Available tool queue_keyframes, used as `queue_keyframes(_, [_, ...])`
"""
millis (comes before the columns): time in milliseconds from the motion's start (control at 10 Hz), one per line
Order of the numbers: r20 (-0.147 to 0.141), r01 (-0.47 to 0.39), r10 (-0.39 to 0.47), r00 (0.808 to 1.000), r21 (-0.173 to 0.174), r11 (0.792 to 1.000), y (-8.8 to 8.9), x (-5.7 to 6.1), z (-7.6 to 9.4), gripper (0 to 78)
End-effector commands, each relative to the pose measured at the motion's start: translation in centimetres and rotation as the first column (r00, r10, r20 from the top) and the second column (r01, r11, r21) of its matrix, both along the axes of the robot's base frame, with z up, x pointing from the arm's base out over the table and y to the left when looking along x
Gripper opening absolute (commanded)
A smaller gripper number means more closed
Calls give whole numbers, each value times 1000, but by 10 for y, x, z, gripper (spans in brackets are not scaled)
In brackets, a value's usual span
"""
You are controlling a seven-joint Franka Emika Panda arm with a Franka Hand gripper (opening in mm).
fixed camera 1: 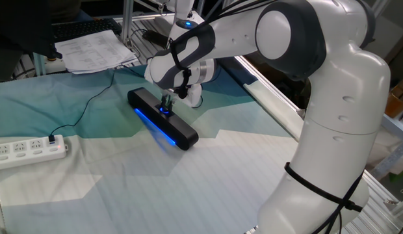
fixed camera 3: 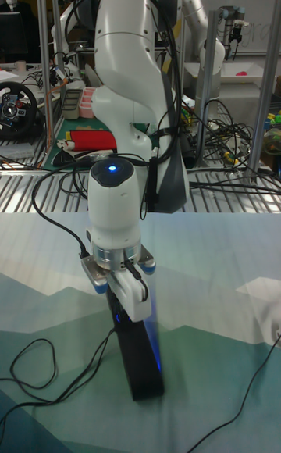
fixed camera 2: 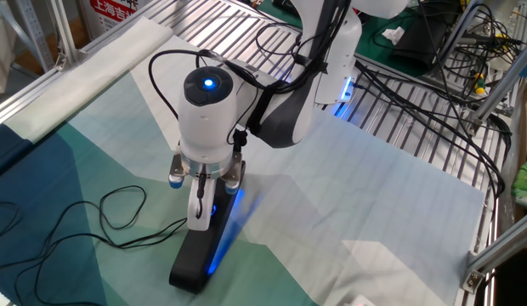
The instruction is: Turn the knob to decrease the volume of the speaker
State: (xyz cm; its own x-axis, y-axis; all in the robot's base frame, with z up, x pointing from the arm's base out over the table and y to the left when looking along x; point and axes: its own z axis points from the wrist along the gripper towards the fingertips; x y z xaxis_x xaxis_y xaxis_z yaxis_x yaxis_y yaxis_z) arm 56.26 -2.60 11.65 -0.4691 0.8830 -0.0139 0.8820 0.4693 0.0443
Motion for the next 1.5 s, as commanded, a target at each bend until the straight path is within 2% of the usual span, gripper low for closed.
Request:
queue_keyframes(100, [-41,-133,131,990,-39,990,10,-14,-38,12])
queue_keyframes(400, [-49,-266,264,963,-32,964,10,-14,-38,12])
queue_keyframes(700, [-54,-415,414,909,-23,909,10,-15,-38,12])
queue_keyframes(800, [-55,-436,435,899,-23,899,10,-15,-38,12])
queue_keyframes(900, [-56,-541,539,840,-22,841,10,-15,-38,12])
queue_keyframes(1000, [-57,-587,586,809,-21,809,10,-15,-39,12])
queue_keyframes(1200, [-63,-638,636,769,-16,770,10,-15,-39,12])
queue_keyframes(1500, [-68,-671,669,740,-2,742,10,-15,-38,12])
